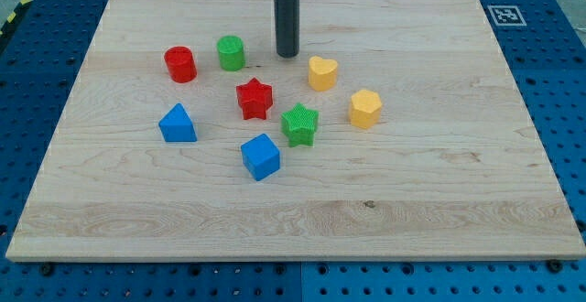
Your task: Move the yellow heart to the top right of the yellow hexagon
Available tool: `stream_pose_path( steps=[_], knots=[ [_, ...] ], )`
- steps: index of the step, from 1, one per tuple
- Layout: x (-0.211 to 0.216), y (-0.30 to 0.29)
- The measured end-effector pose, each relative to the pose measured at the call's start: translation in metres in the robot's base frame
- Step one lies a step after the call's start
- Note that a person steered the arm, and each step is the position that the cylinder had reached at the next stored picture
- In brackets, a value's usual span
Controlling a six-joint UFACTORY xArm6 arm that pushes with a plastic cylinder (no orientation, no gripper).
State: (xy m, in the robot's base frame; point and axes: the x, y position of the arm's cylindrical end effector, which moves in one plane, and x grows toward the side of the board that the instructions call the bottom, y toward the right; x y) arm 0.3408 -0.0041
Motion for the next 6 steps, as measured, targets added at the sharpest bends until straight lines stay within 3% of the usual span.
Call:
stream_pose_path(
  steps=[3, 6],
  knots=[
    [0.053, 0.022],
    [0.013, 0.129]
  ],
)
